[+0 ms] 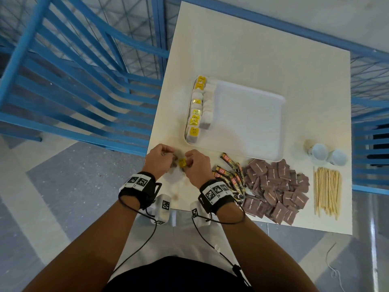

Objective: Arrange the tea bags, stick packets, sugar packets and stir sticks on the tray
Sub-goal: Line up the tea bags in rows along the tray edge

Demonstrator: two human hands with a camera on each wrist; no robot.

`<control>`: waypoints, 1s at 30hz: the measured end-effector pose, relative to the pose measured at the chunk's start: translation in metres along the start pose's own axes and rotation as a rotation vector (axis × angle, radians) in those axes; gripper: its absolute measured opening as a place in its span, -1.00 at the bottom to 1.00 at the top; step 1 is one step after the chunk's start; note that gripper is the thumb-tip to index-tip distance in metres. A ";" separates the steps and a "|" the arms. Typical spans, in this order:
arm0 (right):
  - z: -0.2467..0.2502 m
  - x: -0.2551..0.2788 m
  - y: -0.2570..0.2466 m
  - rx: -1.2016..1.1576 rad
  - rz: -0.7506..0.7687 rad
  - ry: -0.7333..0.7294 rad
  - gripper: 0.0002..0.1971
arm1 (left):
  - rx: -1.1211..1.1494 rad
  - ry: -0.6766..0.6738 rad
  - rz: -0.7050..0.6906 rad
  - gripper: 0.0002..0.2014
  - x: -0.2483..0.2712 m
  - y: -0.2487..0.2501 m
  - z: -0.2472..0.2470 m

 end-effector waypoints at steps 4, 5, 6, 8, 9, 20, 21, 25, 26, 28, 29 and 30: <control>0.010 -0.002 -0.001 0.050 0.026 -0.010 -0.84 | 0.026 -0.014 0.022 -0.87 0.000 -0.001 -0.006; 0.011 -0.004 0.001 0.058 0.026 -0.013 -0.85 | 0.031 -0.008 0.027 -0.89 0.000 0.000 -0.007; 0.012 -0.006 0.003 0.068 0.022 -0.009 -0.85 | 0.035 0.000 0.033 -0.91 -0.001 0.002 -0.008; 0.016 -0.009 0.004 0.067 0.025 0.002 -0.84 | 0.046 0.007 0.035 -0.93 -0.003 0.004 -0.009; 0.019 -0.010 0.004 0.065 0.040 -0.003 -0.83 | 0.038 -0.003 0.026 -0.93 -0.005 0.004 -0.010; 0.009 -0.011 0.002 0.477 0.313 -0.040 -0.82 | -0.047 0.010 0.018 -0.91 -0.009 0.006 -0.014; 0.011 -0.012 0.001 0.470 0.320 -0.046 -0.86 | -0.035 0.016 0.029 -0.91 -0.010 0.007 -0.013; 0.027 -0.022 0.001 0.264 0.212 -0.052 -0.95 | 0.062 0.021 0.055 -0.93 -0.014 0.012 -0.013; 0.035 -0.025 0.000 0.147 0.171 -0.044 -0.96 | 0.091 0.016 0.053 -0.93 -0.014 0.014 -0.013; 0.053 -0.028 -0.003 -0.043 0.107 -0.032 -0.95 | 0.145 -0.011 0.041 -0.89 -0.015 0.018 -0.015; 0.062 -0.030 -0.005 -0.099 0.094 -0.010 -0.93 | 0.179 -0.028 0.037 -0.88 -0.015 0.021 -0.016; 0.069 -0.031 -0.007 -0.149 0.086 0.009 -0.90 | 0.214 -0.045 0.035 -0.87 -0.015 0.026 -0.018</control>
Point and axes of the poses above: each hand's wrist, its own x-axis away from the middle knuckle, its own z-axis out of the back of the hand, y = z × x, the point moved 2 cm from there along -x, towards the middle knuckle, and after that the axes turned 11 degrees about -z, right-handed, at the moved point
